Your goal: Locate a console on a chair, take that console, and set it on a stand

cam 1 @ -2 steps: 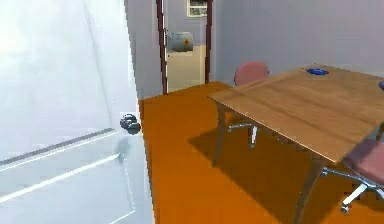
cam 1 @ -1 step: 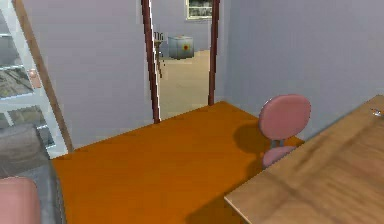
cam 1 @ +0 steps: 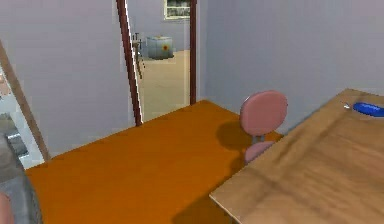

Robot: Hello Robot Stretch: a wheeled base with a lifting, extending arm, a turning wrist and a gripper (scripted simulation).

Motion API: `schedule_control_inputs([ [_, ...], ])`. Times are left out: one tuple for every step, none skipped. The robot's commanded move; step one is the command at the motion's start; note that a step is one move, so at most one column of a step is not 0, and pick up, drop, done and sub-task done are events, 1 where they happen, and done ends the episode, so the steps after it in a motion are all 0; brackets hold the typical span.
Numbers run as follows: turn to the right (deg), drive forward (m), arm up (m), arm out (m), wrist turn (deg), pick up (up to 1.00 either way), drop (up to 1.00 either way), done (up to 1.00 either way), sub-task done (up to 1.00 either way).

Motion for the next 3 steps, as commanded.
schedule_control_inputs([
  [0.0,0.25,0.0,0.0,0.0,0.0,0.0,0.0,0.0],
  [-39.0,0.0,0.0,0.0,0.0,0.0,0.0,0.0,0.0],
  [0.0,0.4,0.0,0.0,0.0,0.0,0.0,0.0,0.0],
])
